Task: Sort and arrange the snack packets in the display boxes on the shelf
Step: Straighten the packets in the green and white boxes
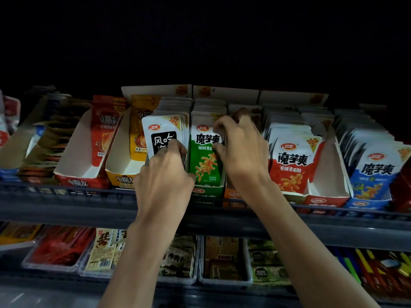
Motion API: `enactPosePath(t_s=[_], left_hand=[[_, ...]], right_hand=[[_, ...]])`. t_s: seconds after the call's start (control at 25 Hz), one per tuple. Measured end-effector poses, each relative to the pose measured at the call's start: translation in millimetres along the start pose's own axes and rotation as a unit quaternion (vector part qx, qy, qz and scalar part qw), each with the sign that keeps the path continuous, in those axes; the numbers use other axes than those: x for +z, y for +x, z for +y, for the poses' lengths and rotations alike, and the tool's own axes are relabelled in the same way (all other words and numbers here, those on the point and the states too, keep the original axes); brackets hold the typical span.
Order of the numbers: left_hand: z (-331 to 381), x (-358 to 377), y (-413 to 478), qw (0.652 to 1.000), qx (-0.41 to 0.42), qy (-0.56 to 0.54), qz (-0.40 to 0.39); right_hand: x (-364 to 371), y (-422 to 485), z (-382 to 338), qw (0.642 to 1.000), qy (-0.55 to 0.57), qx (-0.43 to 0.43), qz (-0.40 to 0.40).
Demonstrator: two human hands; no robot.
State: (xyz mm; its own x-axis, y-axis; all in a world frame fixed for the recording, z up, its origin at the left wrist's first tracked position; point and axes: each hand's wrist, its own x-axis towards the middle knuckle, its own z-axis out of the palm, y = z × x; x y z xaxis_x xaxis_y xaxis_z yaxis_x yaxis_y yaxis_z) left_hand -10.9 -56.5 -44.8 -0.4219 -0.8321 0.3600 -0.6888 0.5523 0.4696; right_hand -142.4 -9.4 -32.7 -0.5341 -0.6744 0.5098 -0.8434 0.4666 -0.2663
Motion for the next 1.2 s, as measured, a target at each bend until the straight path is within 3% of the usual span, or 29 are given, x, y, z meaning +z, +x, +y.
enactPosePath(t_s=[0.16,0.4,0.92,1.2], left_hand=[[5.3,1.4,-1.0,1.000,0.002,0.000,0.006],[3.0,0.8,-0.3,1.000,-0.017,0.023,0.002],[-1.6,1.4,2.7,1.000,-0.027,0.011,-0.012],[-0.2,0.5,3.1,0.999,-0.034,0.004,-0.014]], right_hand=[[-6.4,-2.6,2.2,0.999,-0.007,-0.026,-0.030],[3.4,-2.6,-10.3,0.974,-0.138,-0.137,-0.114],[10.0,11.3,-20.1,0.983,-0.129,-0.060,-0.115],[15.6,16.7,-23.0,0.990,-0.131,-0.007,-0.057]])
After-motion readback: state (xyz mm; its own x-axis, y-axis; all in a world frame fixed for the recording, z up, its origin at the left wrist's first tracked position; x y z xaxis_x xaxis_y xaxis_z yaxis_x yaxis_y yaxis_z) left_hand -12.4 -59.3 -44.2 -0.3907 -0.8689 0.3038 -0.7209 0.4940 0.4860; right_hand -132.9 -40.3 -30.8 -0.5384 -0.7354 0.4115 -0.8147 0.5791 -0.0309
